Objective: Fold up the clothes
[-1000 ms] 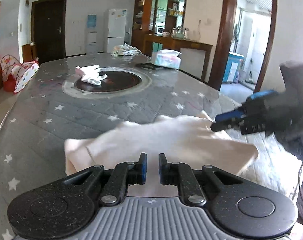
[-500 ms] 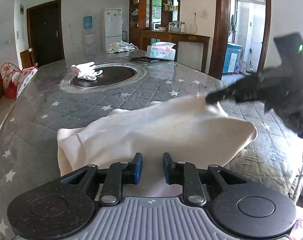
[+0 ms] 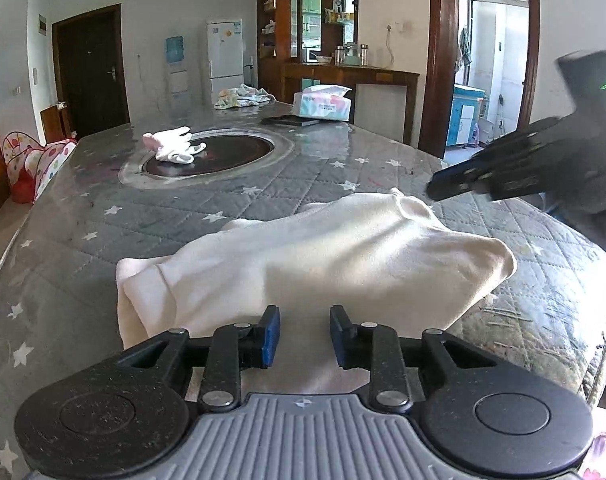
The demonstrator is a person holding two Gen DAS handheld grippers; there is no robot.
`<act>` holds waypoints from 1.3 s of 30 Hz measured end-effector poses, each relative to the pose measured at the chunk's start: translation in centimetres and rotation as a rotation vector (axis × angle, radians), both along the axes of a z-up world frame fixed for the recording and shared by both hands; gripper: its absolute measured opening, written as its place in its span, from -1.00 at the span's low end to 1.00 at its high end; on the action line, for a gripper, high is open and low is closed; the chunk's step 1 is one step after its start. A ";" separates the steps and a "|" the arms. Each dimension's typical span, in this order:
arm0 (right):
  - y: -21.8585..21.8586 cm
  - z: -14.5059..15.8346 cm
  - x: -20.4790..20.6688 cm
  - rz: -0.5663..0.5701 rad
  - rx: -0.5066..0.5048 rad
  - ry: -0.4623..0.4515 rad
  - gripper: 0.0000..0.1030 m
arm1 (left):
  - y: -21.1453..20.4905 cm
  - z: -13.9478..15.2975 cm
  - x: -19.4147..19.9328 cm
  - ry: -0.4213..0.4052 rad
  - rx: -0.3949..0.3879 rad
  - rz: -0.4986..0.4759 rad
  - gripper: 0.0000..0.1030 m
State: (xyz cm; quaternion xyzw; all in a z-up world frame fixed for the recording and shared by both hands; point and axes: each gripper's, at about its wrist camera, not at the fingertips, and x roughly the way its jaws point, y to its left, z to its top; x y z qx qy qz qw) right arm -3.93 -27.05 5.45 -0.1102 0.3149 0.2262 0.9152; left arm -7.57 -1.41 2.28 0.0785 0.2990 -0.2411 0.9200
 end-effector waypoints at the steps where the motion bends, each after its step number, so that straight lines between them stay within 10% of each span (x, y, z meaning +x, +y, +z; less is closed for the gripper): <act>1: 0.2 0.4 -0.7 0.030 0.005 0.003 -0.76 | 0.0 0.0 0.0 0.000 -0.003 0.002 -0.40; 16: 1.7 -2.4 -2.7 0.129 -0.005 0.103 -0.72 | 4.3 2.2 -1.7 0.002 -0.115 0.129 -0.21; 24: 1.5 -2.4 -2.6 0.109 0.024 0.107 -0.67 | 9.0 1.7 2.2 0.137 -0.276 0.286 -0.29; 36: 1.6 -2.5 -2.5 0.109 0.018 0.102 -0.66 | 10.3 -0.1 4.7 0.217 -0.362 0.329 -0.89; 39: 1.6 -2.5 -2.5 0.110 0.016 0.101 -0.66 | 9.4 0.5 3.9 0.137 -0.274 0.345 -0.91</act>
